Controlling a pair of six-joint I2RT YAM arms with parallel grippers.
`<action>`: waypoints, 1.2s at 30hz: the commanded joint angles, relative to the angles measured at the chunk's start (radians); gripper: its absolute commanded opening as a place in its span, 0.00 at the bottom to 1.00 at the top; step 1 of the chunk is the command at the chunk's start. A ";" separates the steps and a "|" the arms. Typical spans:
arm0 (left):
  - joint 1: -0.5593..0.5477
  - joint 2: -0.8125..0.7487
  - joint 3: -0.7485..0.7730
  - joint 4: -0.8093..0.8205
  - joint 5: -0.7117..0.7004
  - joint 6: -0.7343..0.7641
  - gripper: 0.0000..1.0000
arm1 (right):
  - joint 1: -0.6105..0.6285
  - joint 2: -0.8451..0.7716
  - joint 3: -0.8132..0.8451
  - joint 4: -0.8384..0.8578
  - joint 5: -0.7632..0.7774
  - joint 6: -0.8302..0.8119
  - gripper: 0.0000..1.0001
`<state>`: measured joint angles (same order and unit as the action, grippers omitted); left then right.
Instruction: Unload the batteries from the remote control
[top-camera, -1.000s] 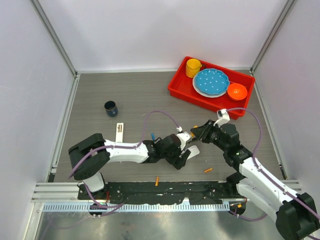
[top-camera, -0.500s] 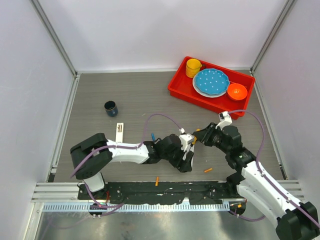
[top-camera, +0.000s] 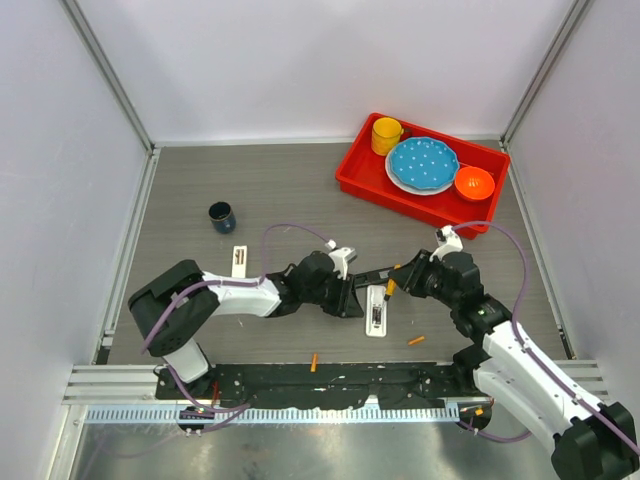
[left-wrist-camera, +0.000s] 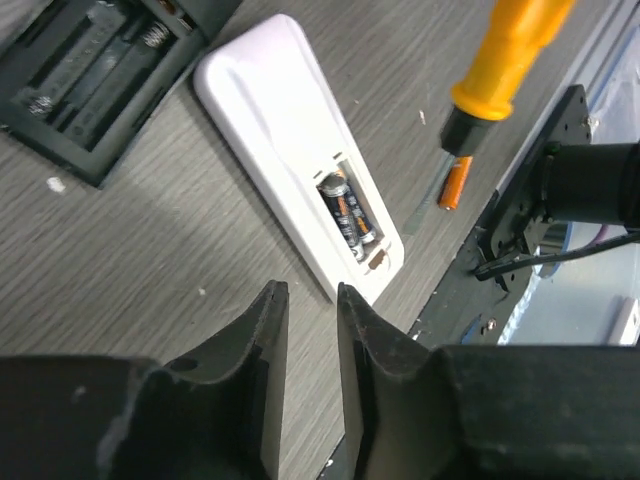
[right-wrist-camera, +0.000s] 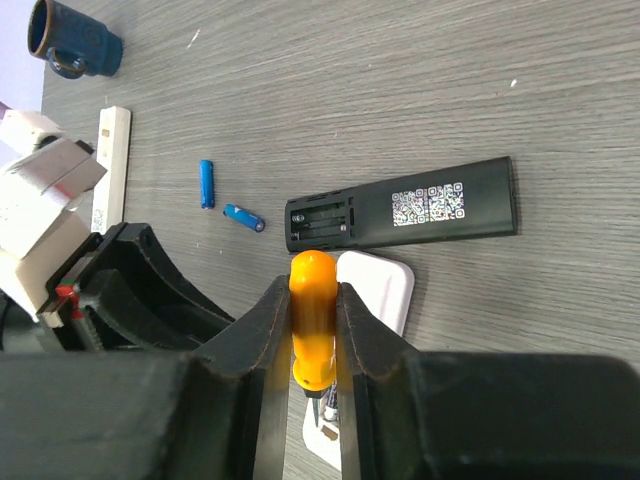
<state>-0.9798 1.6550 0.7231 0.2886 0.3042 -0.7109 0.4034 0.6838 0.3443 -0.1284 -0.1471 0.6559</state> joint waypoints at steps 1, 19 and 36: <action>-0.005 -0.005 0.018 0.058 0.059 -0.038 0.26 | -0.003 0.025 0.024 0.049 0.004 -0.007 0.01; -0.005 0.055 0.044 0.049 0.055 -0.033 0.15 | -0.002 0.076 -0.059 0.156 0.072 0.027 0.01; -0.007 0.101 0.053 0.027 0.035 -0.032 0.13 | 0.002 0.121 -0.126 0.248 0.113 0.070 0.01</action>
<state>-0.9844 1.7489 0.7368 0.3119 0.3477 -0.7521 0.4038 0.7891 0.2234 0.0696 -0.0872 0.7368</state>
